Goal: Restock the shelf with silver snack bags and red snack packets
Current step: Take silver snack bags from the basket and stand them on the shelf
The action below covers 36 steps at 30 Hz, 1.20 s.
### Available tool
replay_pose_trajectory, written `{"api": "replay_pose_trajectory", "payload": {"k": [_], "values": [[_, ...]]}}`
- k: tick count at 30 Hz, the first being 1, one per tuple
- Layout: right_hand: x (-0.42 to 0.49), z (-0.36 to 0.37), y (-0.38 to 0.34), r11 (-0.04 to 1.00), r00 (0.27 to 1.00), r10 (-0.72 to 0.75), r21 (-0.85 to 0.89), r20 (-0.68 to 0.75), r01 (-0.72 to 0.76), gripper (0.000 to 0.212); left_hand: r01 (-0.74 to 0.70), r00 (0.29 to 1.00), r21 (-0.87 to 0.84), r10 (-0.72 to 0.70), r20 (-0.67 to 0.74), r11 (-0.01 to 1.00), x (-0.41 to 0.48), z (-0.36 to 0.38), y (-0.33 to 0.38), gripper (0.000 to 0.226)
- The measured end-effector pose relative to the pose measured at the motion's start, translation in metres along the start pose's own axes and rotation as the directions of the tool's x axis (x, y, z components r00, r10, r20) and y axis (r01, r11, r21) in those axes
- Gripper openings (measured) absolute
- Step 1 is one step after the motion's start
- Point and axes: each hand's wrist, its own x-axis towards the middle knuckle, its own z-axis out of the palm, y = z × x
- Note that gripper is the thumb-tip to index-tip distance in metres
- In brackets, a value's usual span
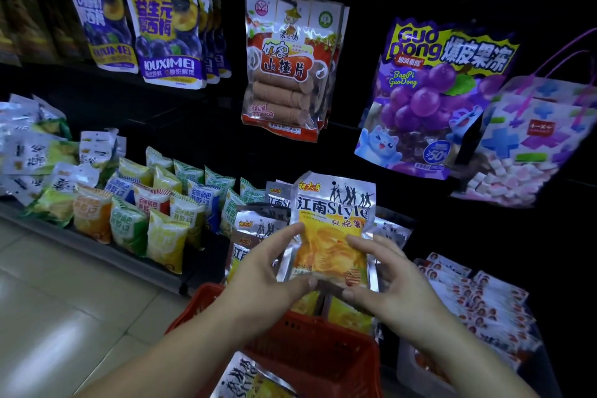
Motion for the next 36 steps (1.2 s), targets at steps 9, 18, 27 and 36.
{"api": "replay_pose_trajectory", "payload": {"k": [9,18,27,36], "values": [[0.003,0.003,0.008,1.0,0.994,-0.005,0.025,-0.113,0.008,0.055,0.027,0.998,-0.123,-0.019,0.064,0.992,-0.006,0.003,0.008,0.056],[0.003,-0.004,0.007,0.984,0.997,0.063,0.17,-0.038,-0.056,0.063,-0.016,0.999,-0.092,0.019,0.031,0.996,-0.006,0.002,0.005,0.06],[-0.01,0.024,-0.029,0.986,0.98,0.007,0.163,-0.197,0.026,0.03,-0.334,0.942,0.108,0.326,0.081,0.937,-0.025,0.033,-0.001,0.064],[-0.011,0.021,-0.029,0.92,0.99,-0.002,0.387,-0.139,0.056,0.052,-0.045,0.98,-0.385,0.114,0.16,0.922,-0.022,0.025,0.026,0.022]]}}
